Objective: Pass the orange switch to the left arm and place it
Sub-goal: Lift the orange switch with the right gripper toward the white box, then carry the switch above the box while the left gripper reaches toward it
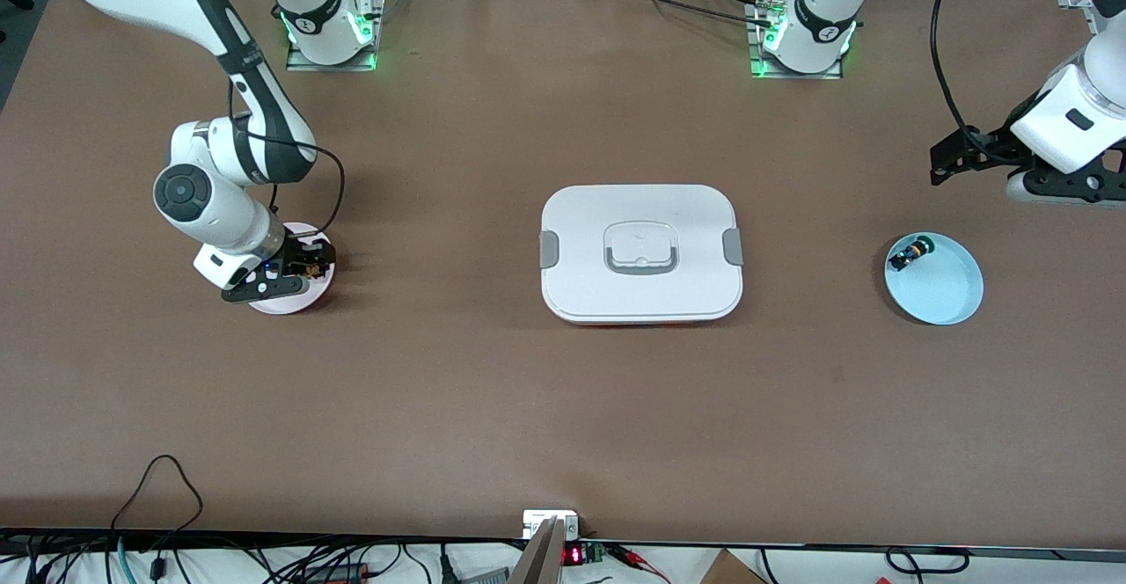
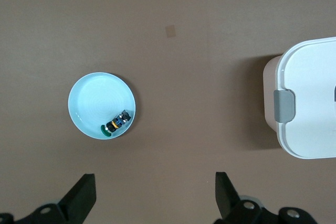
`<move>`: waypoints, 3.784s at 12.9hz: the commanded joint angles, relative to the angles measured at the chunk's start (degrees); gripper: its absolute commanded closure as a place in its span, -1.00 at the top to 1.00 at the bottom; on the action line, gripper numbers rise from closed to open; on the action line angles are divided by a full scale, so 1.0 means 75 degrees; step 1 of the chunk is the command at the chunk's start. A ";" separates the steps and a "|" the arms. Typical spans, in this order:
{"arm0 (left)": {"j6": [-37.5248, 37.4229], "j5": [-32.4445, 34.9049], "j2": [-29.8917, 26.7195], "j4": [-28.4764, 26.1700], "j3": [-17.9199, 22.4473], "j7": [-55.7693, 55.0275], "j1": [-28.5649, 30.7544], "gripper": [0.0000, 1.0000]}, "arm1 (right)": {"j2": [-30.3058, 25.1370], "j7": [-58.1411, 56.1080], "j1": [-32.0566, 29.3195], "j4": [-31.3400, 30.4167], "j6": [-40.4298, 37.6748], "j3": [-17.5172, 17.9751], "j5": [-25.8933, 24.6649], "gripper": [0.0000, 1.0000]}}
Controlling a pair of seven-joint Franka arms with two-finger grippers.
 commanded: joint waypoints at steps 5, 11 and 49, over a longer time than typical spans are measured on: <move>-0.0134 -0.0077 0.0122 0.0224 0.0022 0.0095 0.0027 1.00 | -0.0609 -0.0211 0.0201 0.1842 -0.2919 0.0357 0.0385 -0.66; -0.0134 -0.0100 0.0251 0.0283 0.0057 0.0166 0.0214 1.00 | -0.1055 -0.2866 0.0166 0.2769 -0.3497 0.0358 0.2443 -0.76; -0.2398 -0.8518 0.1784 -0.0090 -0.0176 0.1109 0.0814 1.00 | 0.0081 -1.3957 0.2626 0.2712 -0.1762 0.1096 1.3942 -0.83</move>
